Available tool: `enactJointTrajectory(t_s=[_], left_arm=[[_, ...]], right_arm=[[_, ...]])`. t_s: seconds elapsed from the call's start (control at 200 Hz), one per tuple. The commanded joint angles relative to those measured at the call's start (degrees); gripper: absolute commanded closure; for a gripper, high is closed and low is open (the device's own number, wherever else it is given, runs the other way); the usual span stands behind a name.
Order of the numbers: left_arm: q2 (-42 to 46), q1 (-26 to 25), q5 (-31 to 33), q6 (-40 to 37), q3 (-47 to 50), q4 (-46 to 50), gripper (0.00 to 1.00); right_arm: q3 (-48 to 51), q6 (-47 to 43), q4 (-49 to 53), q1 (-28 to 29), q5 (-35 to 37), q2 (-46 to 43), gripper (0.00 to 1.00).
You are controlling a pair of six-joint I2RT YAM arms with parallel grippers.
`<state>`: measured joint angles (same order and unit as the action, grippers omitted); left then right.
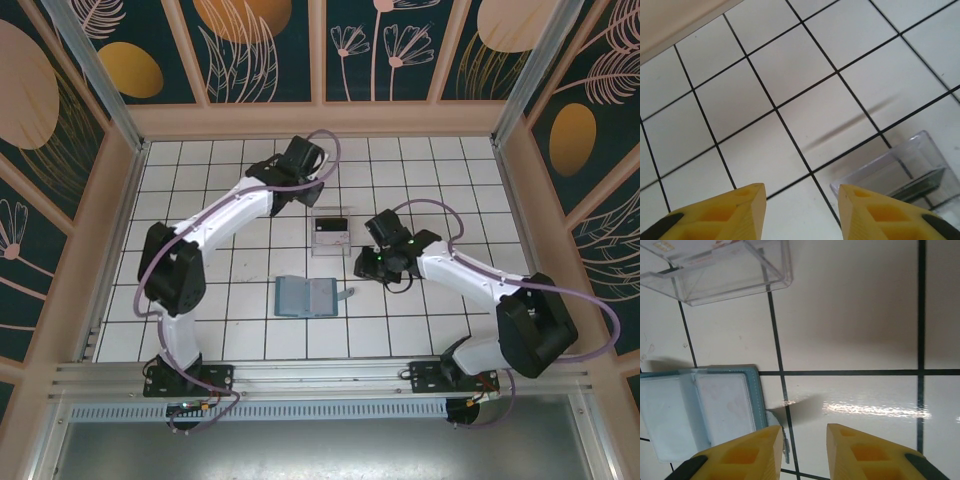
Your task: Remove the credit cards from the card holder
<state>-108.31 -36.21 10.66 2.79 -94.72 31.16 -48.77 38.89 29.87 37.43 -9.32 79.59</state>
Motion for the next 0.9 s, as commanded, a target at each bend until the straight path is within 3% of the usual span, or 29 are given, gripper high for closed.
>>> enactJointTrajectory(t_s=[0.0,0.09,0.29,0.611,0.896], left_arm=[[5.52,-0.27,-3.84,8.12,4.47,-5.30,0.50],[7.26,-0.27,-7.85,11.62,6.72,-4.77,0.50],[9.62,-0.47,-11.87,25.16,11.17,-2.14,0.62],[17.16,-1.91,-25.62,39.91,28.61,-10.42,0.70],[16.18,-10.38,-29.82,46.23,37.41,-16.62,0.72]], right_arm=[[-2.02,-0.05,-1.31,1.39,-0.48,1.58,0.70],[-2.11,-0.05,-1.83,2.12,-0.79,2.93,0.70],[-2.20,-0.14,-2.50,3.35,-1.41,4.93,0.70],[0.00,0.10,-4.34,3.70,-2.07,5.02,0.70],[2.01,1.26,-3.53,2.10,0.48,0.36,0.70]])
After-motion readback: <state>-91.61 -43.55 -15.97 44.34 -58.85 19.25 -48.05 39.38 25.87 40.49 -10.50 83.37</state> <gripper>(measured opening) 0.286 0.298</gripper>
